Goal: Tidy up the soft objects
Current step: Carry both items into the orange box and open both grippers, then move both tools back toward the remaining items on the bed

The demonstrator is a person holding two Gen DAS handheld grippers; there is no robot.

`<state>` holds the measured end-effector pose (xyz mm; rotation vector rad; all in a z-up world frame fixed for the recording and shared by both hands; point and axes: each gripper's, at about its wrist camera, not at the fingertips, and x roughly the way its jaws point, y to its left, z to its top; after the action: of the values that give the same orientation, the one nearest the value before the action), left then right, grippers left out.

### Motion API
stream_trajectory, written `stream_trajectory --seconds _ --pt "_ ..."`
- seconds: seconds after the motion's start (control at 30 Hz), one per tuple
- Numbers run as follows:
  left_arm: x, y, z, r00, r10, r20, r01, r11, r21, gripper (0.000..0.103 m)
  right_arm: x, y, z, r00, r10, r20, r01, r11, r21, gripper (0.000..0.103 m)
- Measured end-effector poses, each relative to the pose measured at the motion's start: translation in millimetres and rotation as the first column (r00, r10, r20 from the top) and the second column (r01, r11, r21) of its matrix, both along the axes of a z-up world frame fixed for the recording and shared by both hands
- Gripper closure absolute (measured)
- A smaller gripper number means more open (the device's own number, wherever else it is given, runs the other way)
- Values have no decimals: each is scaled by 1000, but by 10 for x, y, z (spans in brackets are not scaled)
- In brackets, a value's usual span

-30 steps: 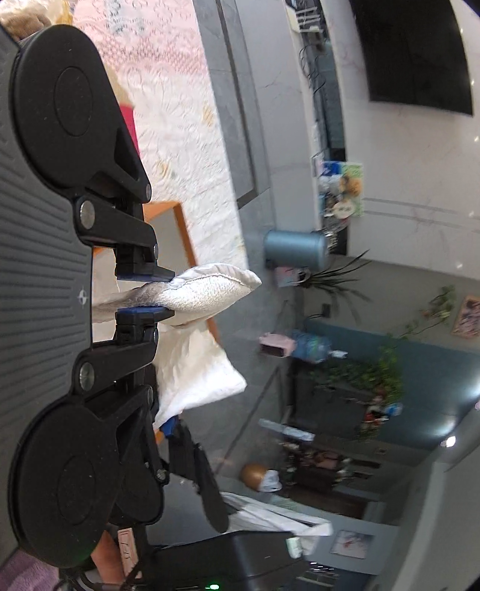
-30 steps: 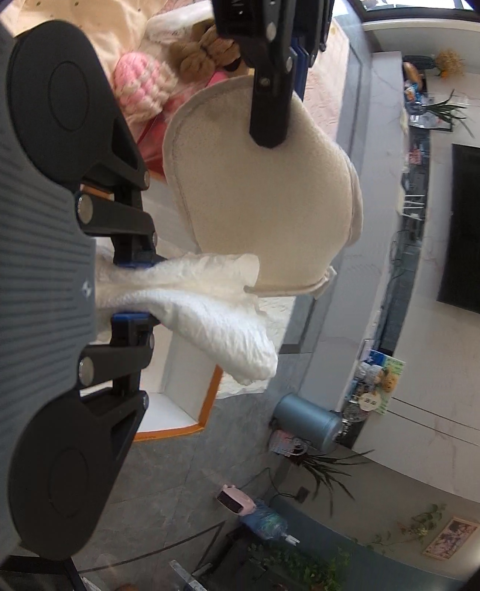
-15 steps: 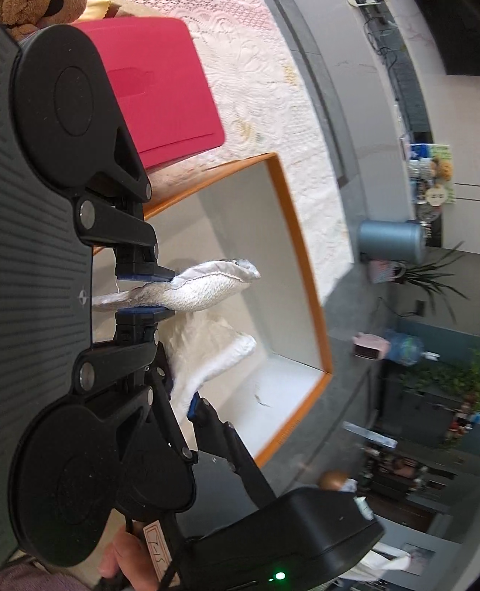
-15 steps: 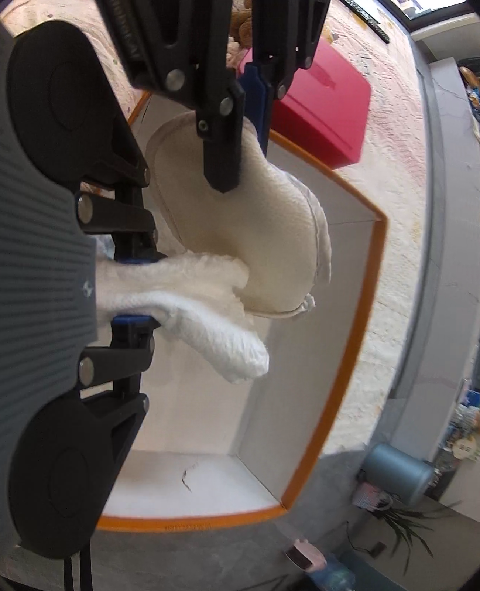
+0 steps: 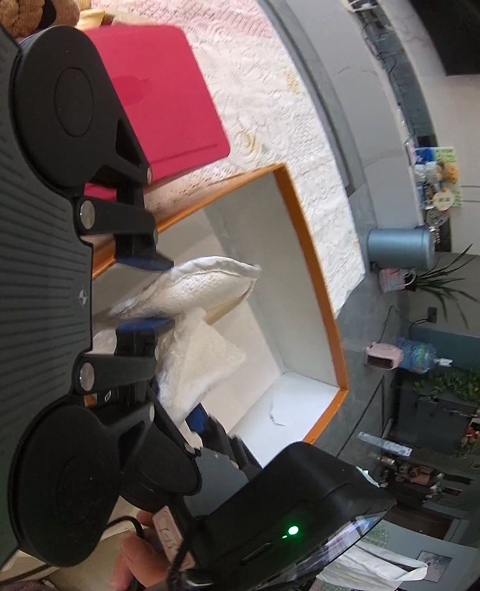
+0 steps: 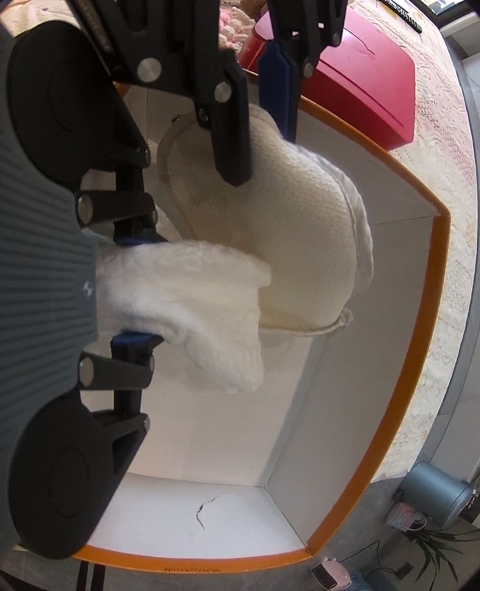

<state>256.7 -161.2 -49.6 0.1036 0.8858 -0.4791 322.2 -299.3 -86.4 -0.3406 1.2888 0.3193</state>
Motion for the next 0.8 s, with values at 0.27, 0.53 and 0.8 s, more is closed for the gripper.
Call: stream_trajectory --seconds 0.27,0.53,0.8 --pt "-193 17 328 996 -27 88 29 999 -17 48 -69 -30 279 999 -54 5 54 998 -43 33" --pt "-487 128 619 983 -18 181 33 996 -80 45 -320 -33 609 995 -78 63 79 997 -24 27" --pt "-992 463 812 952 39 302 -7 994 -107 44 -921 28 952 945 -183 271 142 976 163 21"
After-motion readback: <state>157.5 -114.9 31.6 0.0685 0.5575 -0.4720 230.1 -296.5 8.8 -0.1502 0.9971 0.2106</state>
